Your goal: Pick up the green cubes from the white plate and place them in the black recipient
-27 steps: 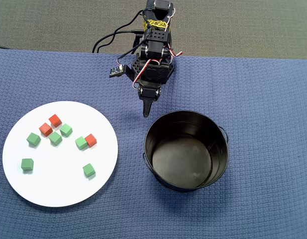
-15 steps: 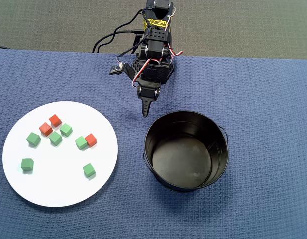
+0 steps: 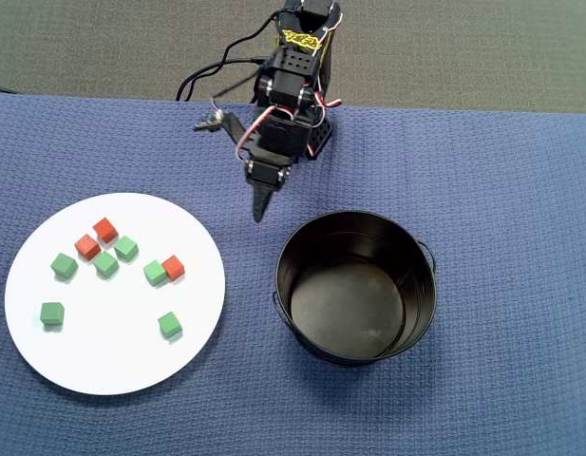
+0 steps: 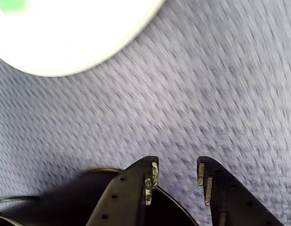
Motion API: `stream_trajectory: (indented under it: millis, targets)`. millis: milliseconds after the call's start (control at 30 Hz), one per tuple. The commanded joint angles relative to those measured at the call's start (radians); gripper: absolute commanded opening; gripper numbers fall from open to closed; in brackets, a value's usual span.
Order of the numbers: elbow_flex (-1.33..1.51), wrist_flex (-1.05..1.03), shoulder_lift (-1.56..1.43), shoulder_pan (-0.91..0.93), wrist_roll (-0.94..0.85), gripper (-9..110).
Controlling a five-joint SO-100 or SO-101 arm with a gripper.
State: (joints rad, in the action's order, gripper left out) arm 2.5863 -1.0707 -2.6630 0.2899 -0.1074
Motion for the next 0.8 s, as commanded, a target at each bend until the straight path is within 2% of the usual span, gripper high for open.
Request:
stream_trajectory:
  millis: [0, 100, 300, 433, 600, 767]
  targets:
    - [-0.178, 0.008, 0.091, 0.069, -0.164, 8]
    - [-0.204, 0.023, 0.130, 0.084, -0.324, 10]
    - [-0.342, 0.020, 0.209, 0.247, -0.669, 13]
    - [-0.436, 0.041, 0.350, 0.328, -0.663, 15]
    - [-0.557, 0.041, 0.601, 0.341, -0.646, 15]
    - [-0.640, 0.089, 0.759, 0.383, -0.815, 18]
